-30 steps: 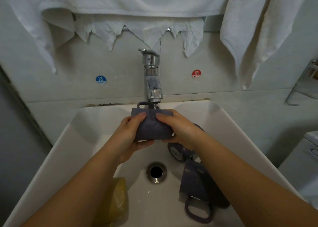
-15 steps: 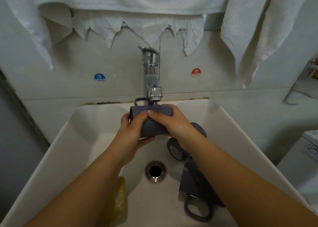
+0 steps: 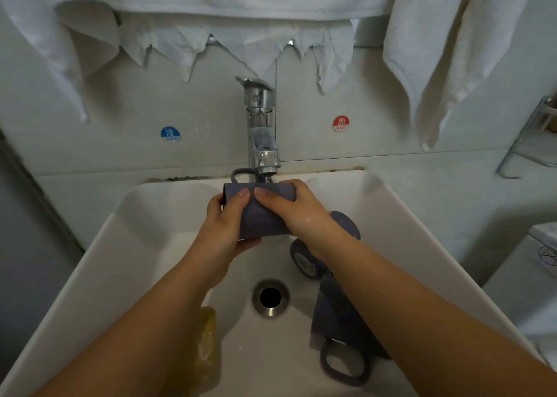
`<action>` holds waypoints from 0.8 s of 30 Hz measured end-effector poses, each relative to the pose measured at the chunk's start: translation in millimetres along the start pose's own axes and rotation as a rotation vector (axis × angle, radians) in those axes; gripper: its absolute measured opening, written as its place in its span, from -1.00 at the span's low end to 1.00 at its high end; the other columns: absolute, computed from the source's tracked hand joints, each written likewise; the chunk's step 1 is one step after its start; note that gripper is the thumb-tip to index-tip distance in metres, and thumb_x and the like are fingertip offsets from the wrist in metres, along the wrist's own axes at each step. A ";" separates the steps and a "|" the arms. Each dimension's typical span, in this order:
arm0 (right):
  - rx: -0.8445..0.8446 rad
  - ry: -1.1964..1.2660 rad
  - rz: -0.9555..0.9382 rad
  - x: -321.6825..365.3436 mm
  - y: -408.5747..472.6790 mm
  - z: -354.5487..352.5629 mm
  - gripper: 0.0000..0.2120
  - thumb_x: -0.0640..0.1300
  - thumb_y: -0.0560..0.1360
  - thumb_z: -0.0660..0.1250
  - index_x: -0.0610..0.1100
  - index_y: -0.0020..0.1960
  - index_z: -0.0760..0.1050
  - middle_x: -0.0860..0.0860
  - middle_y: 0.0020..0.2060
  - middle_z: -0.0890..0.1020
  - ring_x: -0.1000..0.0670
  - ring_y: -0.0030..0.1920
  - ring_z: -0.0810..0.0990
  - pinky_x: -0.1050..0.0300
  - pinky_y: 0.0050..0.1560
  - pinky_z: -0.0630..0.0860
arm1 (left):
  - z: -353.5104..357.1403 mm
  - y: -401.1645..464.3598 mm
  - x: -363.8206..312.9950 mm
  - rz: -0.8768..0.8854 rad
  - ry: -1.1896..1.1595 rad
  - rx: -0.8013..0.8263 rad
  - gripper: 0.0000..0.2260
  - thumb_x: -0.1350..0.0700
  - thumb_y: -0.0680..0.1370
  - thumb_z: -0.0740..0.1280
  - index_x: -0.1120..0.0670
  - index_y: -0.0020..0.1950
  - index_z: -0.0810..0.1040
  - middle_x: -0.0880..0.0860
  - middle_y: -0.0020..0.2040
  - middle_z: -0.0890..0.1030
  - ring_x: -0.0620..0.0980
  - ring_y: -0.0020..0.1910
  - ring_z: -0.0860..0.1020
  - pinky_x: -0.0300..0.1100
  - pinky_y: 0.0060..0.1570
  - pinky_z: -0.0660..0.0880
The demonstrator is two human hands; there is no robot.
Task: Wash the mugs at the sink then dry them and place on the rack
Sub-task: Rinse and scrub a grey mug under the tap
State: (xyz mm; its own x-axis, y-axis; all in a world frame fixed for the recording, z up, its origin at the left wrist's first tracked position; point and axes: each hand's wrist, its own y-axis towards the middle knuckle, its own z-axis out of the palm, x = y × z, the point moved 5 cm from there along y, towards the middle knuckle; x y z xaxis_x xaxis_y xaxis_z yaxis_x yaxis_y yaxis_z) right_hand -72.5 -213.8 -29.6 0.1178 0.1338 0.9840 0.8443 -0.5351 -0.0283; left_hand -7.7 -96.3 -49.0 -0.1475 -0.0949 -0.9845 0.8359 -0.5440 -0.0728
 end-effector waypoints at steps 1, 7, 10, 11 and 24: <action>0.023 -0.013 0.013 0.6 -1.1 -1.1 -0.56 0.12 0.50 0.33 -0.02 0.28 0.31 0.06 0.00 0.49 0.08 -0.04 0.50 0.21 -0.03 0.47 | -0.9 0.2 -0.3 -0.004 -0.002 0.001 -0.57 -0.09 0.60 0.21 0.01 0.43 0.26 0.09 0.28 0.48 0.01 0.14 0.54 -0.16 -0.13 0.57; 0.108 0.115 0.070 1.7 -2.0 -10.0 -0.54 0.02 0.53 0.32 -0.05 0.38 0.33 -0.10 0.25 0.51 -0.13 0.19 0.54 -0.15 0.23 0.51 | 1.9 -0.2 1.1 -0.058 -0.056 0.027 -0.68 -0.10 0.62 0.17 -0.02 0.33 0.31 0.09 0.26 0.50 0.01 0.12 0.54 -0.15 -0.15 0.54; 0.009 0.052 0.066 5.3 -2.1 -5.9 -0.45 0.09 0.43 0.43 -0.05 0.31 0.30 -0.08 0.19 0.50 -0.12 0.16 0.53 -0.12 0.18 0.53 | 7.4 -0.8 3.5 -0.044 -0.001 0.014 -0.59 -0.14 0.62 0.15 -0.01 0.42 0.28 0.06 0.26 0.48 -0.05 0.09 0.52 -0.18 -0.17 0.51; -0.012 0.016 0.063 6.0 -2.5 -3.7 -0.43 0.11 0.43 0.42 -0.05 0.31 0.28 -0.07 0.16 0.49 -0.10 0.13 0.53 -0.08 0.14 0.54 | 8.0 -0.4 4.2 -0.043 0.017 0.015 -0.57 -0.14 0.61 0.15 -0.01 0.44 0.27 0.06 0.27 0.48 -0.05 0.10 0.52 -0.19 -0.17 0.50; -0.037 0.051 -0.069 5.7 -4.9 2.3 -0.76 -0.03 0.55 0.30 0.07 0.20 0.38 0.08 0.00 0.53 0.13 -0.07 0.51 0.27 -0.11 0.44 | 4.1 -4.9 1.3 -0.115 0.090 -0.100 -0.57 -0.19 0.60 0.17 -0.01 0.39 0.28 0.08 0.26 0.51 0.08 0.12 0.56 -0.06 -0.13 0.58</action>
State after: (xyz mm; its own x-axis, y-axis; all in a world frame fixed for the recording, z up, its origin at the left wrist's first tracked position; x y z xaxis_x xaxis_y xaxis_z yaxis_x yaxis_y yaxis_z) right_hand -74.8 -208.5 -24.3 0.0327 0.1295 0.9910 0.8296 -0.5566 0.0454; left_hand -14.2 -97.1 -49.2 -0.2017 0.0405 -0.9786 0.8654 -0.4605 -0.1974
